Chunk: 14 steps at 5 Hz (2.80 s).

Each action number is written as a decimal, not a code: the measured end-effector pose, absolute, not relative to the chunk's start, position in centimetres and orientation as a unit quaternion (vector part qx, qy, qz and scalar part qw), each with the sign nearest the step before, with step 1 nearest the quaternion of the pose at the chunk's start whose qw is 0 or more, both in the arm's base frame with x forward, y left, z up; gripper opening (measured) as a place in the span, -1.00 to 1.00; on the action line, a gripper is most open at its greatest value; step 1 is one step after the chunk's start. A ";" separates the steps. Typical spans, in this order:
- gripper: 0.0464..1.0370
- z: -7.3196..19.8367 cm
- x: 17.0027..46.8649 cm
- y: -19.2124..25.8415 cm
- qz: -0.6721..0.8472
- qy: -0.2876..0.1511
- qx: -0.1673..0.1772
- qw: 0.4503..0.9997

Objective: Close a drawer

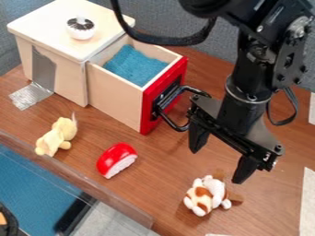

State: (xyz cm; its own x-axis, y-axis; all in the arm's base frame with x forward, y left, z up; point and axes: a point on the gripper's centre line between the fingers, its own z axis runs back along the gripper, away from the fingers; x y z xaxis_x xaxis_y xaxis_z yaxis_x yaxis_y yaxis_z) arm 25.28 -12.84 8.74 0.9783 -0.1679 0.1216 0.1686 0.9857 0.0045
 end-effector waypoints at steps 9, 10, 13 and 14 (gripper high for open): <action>-0.39 2.9 37.7 -5.7 -0.021 -0.059 0.104 0.993; -0.78 2.9 37.8 -4.9 -0.010 -0.061 0.106 0.992; -0.91 2.9 37.6 0.9 0.037 -0.047 0.139 0.989; -0.91 3.2 37.0 2.7 0.055 -0.044 0.142 0.987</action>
